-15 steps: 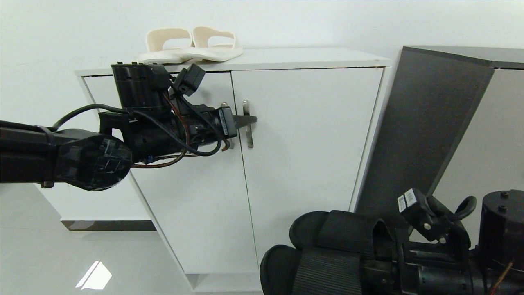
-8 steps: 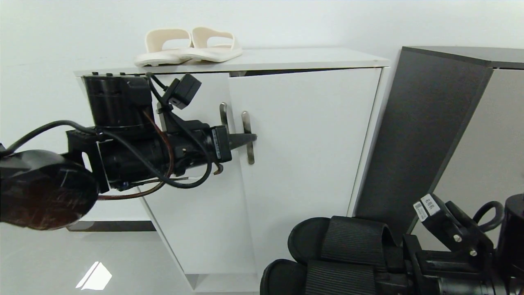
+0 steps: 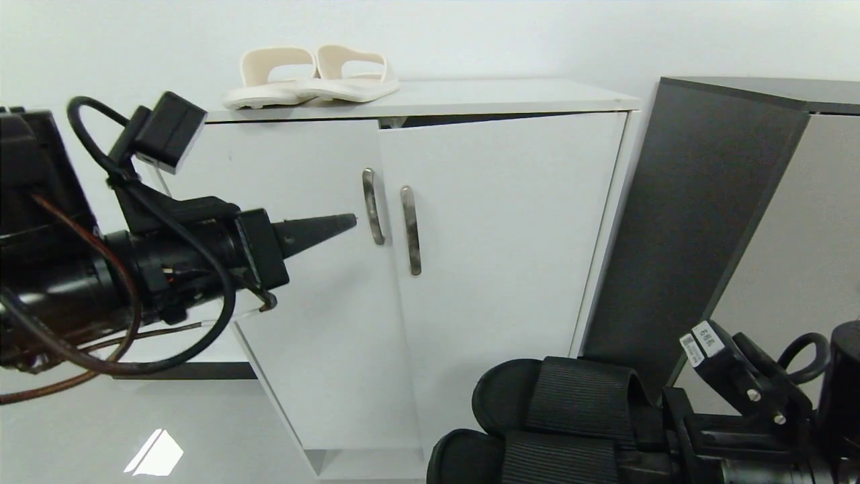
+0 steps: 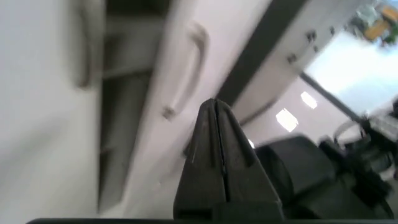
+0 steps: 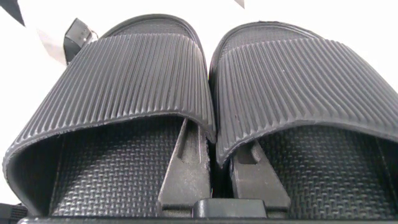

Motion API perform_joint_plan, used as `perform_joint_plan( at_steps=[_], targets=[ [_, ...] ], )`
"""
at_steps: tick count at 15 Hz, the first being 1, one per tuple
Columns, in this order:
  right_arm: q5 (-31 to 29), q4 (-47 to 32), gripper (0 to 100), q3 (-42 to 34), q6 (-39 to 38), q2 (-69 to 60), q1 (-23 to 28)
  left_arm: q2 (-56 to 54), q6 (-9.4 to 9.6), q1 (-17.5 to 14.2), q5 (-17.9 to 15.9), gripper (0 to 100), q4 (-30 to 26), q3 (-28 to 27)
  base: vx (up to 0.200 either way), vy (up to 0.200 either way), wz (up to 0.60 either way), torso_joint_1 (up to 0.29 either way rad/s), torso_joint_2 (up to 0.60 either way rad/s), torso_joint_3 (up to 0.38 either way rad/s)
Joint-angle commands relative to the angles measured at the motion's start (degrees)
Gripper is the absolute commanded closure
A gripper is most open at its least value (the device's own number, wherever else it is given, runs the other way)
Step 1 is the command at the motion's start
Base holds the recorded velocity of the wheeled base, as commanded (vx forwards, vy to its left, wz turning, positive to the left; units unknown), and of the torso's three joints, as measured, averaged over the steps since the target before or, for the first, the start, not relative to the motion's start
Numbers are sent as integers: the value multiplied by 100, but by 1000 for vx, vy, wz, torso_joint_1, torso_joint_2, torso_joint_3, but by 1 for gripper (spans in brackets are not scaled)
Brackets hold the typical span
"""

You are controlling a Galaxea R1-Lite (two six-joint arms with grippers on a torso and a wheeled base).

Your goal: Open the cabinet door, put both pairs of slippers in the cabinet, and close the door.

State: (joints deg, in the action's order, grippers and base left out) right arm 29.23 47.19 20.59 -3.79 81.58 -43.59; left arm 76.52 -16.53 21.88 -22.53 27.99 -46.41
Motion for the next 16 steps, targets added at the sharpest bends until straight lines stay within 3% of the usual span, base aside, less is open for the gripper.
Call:
perform_joint_plan(
  at_steps=[1,3,6,10,16],
  targets=[
    [3,1,100,-2,1,-10,0,249,-8,-334,-32,100,5,-474,0,0,0,0,0,0],
    [-5,1,100,-2,1,-10,0,715,-17,-562,-32,100,5,-975,0,0,0,0,0,0],
    [-14,1,100,6,1,-19,0,1181,1,-606,-32,100,14,-1265,0,0,0,0,0,0],
    [-23,1,100,15,1,-19,0,1506,-8,-518,-41,100,295,-1371,0,0,0,0,0,0],
    [-23,1,100,15,1,-19,0,1849,-8,-272,-32,100,286,-1766,0,0,0,0,0,0]
  ],
)
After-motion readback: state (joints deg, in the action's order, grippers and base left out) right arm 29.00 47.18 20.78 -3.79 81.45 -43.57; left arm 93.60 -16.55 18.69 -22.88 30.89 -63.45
